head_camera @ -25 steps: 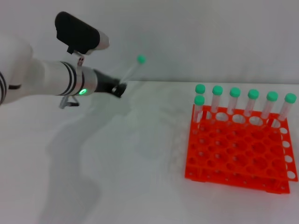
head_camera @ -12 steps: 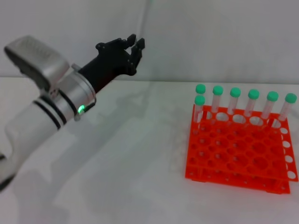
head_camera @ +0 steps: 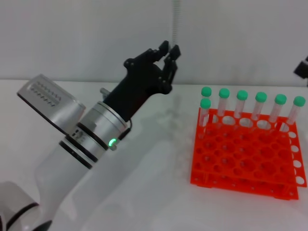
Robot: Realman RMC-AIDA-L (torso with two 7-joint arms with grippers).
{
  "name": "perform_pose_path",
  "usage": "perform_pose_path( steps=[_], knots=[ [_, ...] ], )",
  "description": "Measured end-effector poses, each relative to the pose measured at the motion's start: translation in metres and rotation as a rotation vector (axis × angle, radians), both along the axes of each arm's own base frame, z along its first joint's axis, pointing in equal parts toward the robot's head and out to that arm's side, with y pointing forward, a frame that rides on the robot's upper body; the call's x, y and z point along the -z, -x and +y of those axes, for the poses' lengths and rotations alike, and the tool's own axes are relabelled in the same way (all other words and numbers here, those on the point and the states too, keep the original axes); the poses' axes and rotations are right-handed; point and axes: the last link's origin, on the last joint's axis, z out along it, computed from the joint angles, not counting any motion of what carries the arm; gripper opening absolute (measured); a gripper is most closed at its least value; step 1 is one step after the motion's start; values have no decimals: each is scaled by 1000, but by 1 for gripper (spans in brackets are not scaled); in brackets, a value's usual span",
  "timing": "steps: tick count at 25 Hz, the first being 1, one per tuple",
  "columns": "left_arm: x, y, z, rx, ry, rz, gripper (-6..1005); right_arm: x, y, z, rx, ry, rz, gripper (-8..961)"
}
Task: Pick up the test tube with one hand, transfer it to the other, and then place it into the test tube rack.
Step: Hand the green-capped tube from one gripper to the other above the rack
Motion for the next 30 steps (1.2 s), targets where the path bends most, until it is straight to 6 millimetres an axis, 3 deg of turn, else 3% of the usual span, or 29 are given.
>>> perform_pose_path(
  steps=[10, 30],
  knots=[
    [37, -17, -18, 84, 154, 98, 191, 15, 41, 15, -148, 106, -87, 819],
    [59, -17, -44, 200, 234, 213, 190, 27, 45, 22, -99, 175, -113, 815]
  ],
)
